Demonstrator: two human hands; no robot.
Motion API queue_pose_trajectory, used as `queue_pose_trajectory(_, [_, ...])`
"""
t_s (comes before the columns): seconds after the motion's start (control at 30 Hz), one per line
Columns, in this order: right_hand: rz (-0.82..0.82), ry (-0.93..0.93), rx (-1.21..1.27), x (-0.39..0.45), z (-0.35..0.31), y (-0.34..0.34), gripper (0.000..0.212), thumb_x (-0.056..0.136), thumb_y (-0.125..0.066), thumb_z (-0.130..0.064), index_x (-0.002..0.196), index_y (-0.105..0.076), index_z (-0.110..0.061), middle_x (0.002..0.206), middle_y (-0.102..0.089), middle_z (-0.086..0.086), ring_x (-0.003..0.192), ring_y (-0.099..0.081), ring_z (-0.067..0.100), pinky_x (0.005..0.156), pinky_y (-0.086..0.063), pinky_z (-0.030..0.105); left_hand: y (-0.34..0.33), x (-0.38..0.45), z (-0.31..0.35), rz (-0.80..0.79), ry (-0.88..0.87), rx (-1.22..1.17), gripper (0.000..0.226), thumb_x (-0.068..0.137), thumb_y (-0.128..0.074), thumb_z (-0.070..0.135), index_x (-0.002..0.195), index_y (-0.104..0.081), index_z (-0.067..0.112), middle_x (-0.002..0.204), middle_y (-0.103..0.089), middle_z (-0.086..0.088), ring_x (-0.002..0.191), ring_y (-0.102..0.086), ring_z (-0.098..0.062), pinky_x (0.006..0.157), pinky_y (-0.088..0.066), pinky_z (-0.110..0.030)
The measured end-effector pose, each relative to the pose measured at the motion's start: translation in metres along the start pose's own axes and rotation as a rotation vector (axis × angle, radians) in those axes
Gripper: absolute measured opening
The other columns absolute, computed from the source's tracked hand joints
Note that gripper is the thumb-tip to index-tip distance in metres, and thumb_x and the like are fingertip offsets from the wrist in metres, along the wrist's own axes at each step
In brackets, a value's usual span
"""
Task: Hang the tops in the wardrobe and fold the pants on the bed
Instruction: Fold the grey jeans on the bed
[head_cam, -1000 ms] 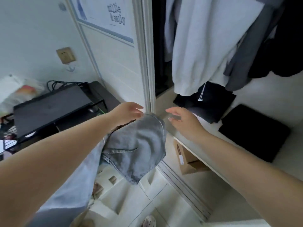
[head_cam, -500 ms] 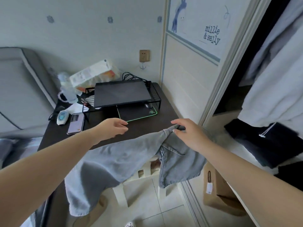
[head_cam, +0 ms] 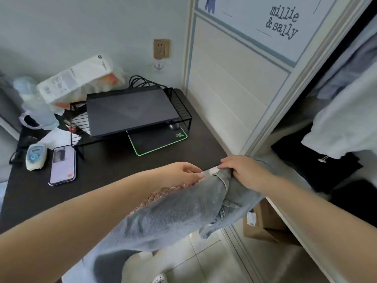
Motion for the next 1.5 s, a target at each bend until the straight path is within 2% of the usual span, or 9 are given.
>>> queue_pose_trajectory(0.27, [0.188,-0.292,-0.061,0.0,-0.004,0.01,0.025,0.09,-0.047,-0.02,0.101,-0.066,-0.03,0.102,-0.067,-0.005,0.098,-0.059,0.019,0.08,-0.049,0.038,-0.033,0.048,0.041,-0.129,-0.071,0.042,0.054,0.079,-0.055,0.068,0.117,-0.061,0.03,0.112,-0.067,0.007,0.101,-0.064,-0.012,0.095,-0.05,-0.036])
queue_pose_trajectory(0.57, [0.596,-0.175,0.348,-0.032,-0.013,0.058,0.018,0.084,-0.065,-0.016,0.098,-0.07,-0.026,0.096,-0.064,-0.014,0.098,-0.058,0.008,0.081,-0.043,0.017,0.004,0.018,0.08,0.161,-0.377,0.056,0.018,0.089,-0.064,0.025,0.087,-0.067,0.008,0.069,-0.057,0.002,0.061,-0.048,-0.003,0.059,-0.037,-0.013])
queue_pose_trajectory(0.73, [0.329,-0.212,0.353,-0.054,0.007,0.052,0.076,0.08,-0.074,-0.034,0.145,-0.034,-0.03,0.147,-0.038,-0.007,0.136,-0.031,0.011,0.107,-0.022,0.021,0.017,-0.034,0.098,0.227,-0.52,0.002,0.029,0.091,-0.062,0.019,0.091,-0.061,-0.01,0.084,-0.057,-0.026,0.077,-0.051,-0.019,0.076,-0.042,-0.034])
queue_pose_trajectory(0.87, [0.097,-0.126,0.426,-0.06,-0.001,0.042,0.076,0.077,-0.076,-0.037,0.142,-0.037,-0.029,0.136,-0.05,-0.01,0.126,-0.046,0.01,0.107,-0.037,0.031,0.006,-0.074,0.106,0.294,-0.567,0.043,0.021,0.091,-0.061,0.016,0.084,-0.064,-0.004,0.079,-0.061,-0.008,0.074,-0.053,-0.009,0.072,-0.044,-0.022])
queue_pose_trajectory(1.07, [0.44,0.048,0.065,-0.107,-0.021,0.056,0.021,0.088,-0.061,-0.039,0.095,-0.061,-0.02,0.086,-0.064,-0.001,0.084,-0.061,0.02,0.068,-0.047,0.033,-0.018,-0.154,0.112,0.588,-0.585,-0.012,0.011,0.091,-0.062,0.019,0.082,-0.069,0.021,0.077,-0.067,0.003,0.073,-0.058,-0.005,0.07,-0.046,-0.02])
queue_pose_trajectory(1.17, [0.608,0.119,0.142,-0.143,-0.043,0.08,0.026,0.087,-0.06,-0.042,0.086,-0.061,-0.016,0.075,-0.064,0.001,0.074,-0.06,0.022,0.066,-0.05,0.037,-0.035,-0.203,0.119,0.782,-0.605,-0.068,0.01,0.09,-0.063,0.02,0.093,-0.07,0.013,0.086,-0.067,-0.004,0.08,-0.058,-0.011,0.076,-0.047,-0.026])
queue_pose_trajectory(1.3, [0.759,0.238,0.315,-0.188,-0.075,0.111,0.025,0.081,-0.064,-0.045,0.084,-0.064,-0.02,0.071,-0.065,-0.003,0.07,-0.06,0.018,0.063,-0.049,0.034,-0.05,-0.261,0.123,0.994,-0.583,-0.042,0.01,0.089,-0.065,0.021,0.079,-0.068,0.021,0.062,-0.061,0.017,0.057,-0.053,0.004,0.056,-0.041,-0.009])
queue_pose_trajectory(1.4, [0.766,0.334,0.388,-0.218,-0.107,0.128,0.02,0.076,-0.07,-0.042,0.079,-0.065,-0.023,0.069,-0.065,-0.006,0.07,-0.06,0.014,0.065,-0.047,0.03,-0.059,-0.305,0.118,1.113,-0.529,0.023,0.008,0.088,-0.066,0.022,0.083,-0.069,0.015,0.07,-0.063,0.001,0.064,-0.053,-0.007,0.066,-0.045,-0.023])
queue_pose_trajectory(1.5, [0.729,0.448,0.409,-0.246,-0.152,0.136,0.02,0.076,-0.071,-0.04,0.076,-0.066,-0.021,0.067,-0.064,-0.006,0.068,-0.059,0.012,0.064,-0.045,0.029,-0.066,-0.354,0.108,1.252,-0.496,0.076,0.024,0.087,-0.067,0.024,0.067,-0.065,0.036,0.057,-0.058,0.015,0.054,-0.049,0.002,0.056,-0.04,-0.013])
Point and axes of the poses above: each hand's wrist, its own x-axis towards the middle knuckle, its own y-axis out of the back of the hand, z = x × y, the point moved 3 cm from there along x, towards the middle knuckle
